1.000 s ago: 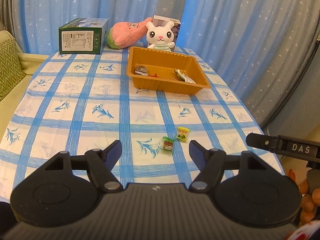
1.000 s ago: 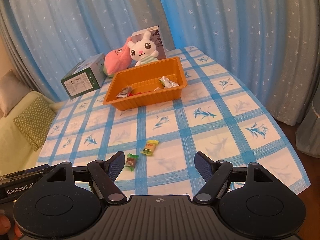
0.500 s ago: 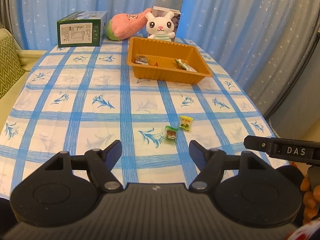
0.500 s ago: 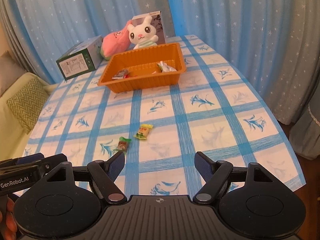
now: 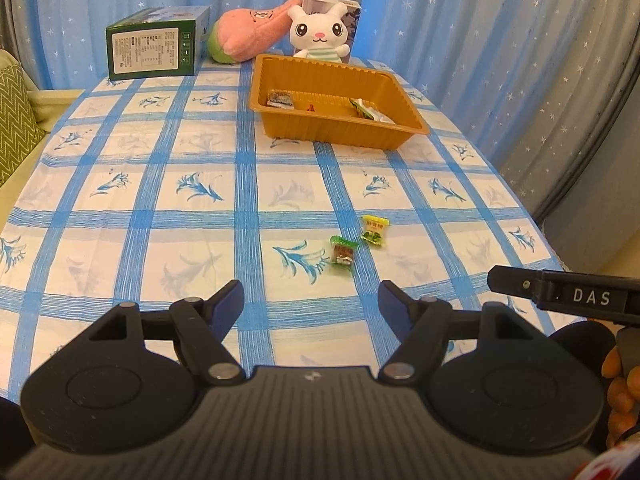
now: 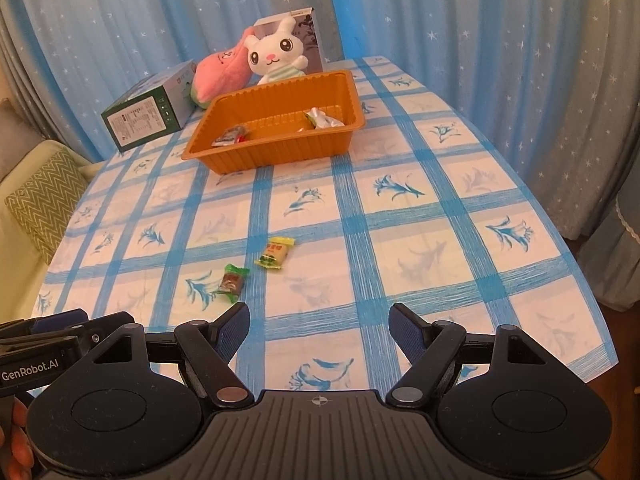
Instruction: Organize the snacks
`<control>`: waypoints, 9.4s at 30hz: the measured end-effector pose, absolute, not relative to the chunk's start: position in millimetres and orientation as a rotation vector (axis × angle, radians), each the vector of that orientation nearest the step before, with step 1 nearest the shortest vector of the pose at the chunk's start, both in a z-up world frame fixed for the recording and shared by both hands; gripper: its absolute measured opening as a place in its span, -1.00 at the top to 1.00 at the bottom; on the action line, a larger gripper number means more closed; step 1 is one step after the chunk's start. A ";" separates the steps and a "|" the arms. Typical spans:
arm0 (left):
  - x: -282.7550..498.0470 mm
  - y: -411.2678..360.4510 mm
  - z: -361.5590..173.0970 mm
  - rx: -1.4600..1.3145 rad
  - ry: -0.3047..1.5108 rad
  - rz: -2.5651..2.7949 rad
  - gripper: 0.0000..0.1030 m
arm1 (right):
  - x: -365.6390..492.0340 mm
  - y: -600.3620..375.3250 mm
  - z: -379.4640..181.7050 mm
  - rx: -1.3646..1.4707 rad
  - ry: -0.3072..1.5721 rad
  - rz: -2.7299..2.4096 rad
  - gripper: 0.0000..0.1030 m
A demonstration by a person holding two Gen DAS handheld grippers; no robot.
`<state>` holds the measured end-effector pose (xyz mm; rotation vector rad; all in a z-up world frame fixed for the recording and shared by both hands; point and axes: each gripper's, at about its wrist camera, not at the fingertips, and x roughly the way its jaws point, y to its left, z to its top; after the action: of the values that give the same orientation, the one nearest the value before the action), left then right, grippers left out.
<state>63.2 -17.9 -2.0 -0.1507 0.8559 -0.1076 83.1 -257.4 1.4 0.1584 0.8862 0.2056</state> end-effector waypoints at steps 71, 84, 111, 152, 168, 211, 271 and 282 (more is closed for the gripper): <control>156.6 6.8 -63.6 -0.110 0.847 -0.059 0.66 | 200.8 -174.8 -93.9 0.071 0.867 0.240 0.30; 147.7 5.3 -62.5 -0.113 0.852 -0.061 0.66 | 181.3 -175.1 -84.4 0.011 0.831 0.249 0.61; 105.0 -13.8 -5.0 -0.116 0.771 -0.101 0.66 | 124.7 -209.1 -11.0 0.111 0.754 0.246 0.61; 187.1 -11.2 18.0 -0.129 0.732 -0.142 0.66 | 202.6 -227.8 7.2 0.066 0.735 0.243 0.61; 267.9 -4.5 26.4 -0.165 0.741 -0.177 0.66 | 287.7 -228.6 25.3 0.095 0.741 0.265 0.60; 415.4 -13.9 -0.2 -0.184 0.843 -0.213 0.64 | 410.0 -225.4 5.5 0.201 0.855 0.281 0.61; 329.5 0.8 -3.0 -0.092 0.840 -0.117 -0.81 | 362.4 -242.9 -3.5 0.263 0.865 0.273 -0.48; 265.8 -4.0 20.9 -0.127 0.829 -0.109 -0.99 | 298.6 -253.6 14.2 0.232 0.894 0.257 -0.48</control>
<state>265.8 -4.0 20.9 -0.1266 0.8289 -0.1090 298.6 -253.6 14.2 0.2319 0.8942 0.2574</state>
